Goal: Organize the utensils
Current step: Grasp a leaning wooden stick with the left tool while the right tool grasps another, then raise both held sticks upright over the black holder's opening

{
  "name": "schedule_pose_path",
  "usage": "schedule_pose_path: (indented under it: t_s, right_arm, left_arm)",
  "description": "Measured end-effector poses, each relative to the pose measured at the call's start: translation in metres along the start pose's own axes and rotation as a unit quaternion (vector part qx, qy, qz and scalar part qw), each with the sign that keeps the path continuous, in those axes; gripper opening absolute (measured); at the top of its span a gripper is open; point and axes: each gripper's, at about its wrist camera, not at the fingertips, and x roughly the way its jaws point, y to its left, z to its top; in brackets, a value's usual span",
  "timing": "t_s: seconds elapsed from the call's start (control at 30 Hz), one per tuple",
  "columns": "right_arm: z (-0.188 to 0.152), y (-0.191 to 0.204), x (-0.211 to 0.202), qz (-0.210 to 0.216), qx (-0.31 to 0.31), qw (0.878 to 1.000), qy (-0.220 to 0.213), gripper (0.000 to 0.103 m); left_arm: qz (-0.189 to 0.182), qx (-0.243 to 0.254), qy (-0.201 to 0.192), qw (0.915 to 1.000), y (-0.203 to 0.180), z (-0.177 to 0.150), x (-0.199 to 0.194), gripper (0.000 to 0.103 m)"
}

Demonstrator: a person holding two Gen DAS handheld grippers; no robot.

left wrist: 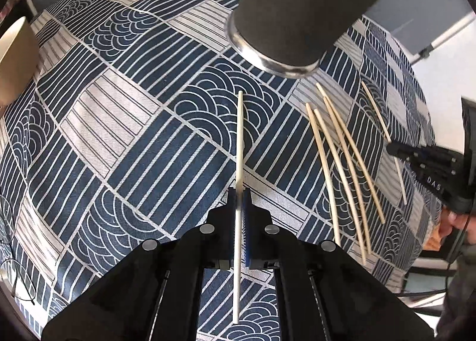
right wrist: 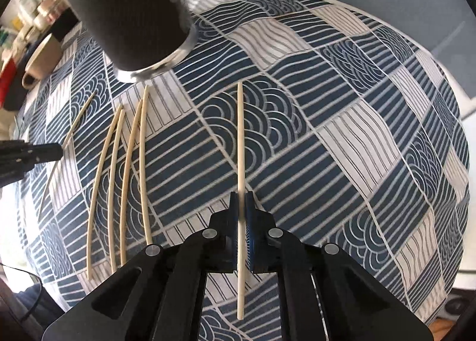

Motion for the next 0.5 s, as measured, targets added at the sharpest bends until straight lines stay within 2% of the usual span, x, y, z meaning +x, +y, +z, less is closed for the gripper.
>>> schedule_pose_path:
  t_s: [0.13,0.27,0.5]
  right_arm:
    - [-0.004,-0.010,-0.014,0.013,0.014,1.000,-0.016,0.004]
    - [0.000,-0.017,-0.034,-0.002,0.016,0.999,-0.050,0.004]
    - [0.032,-0.021,-0.066,0.017,0.029,0.994,-0.107,0.004]
  left_arm:
    - [-0.002,-0.005,-0.006,1.0000,0.003,0.006,-0.011,0.004]
    - [0.001,-0.020,-0.015,0.9997,0.008,0.019,-0.023,0.004]
    - [0.012,-0.019,-0.054,0.9983,0.012,0.051,-0.057,0.004]
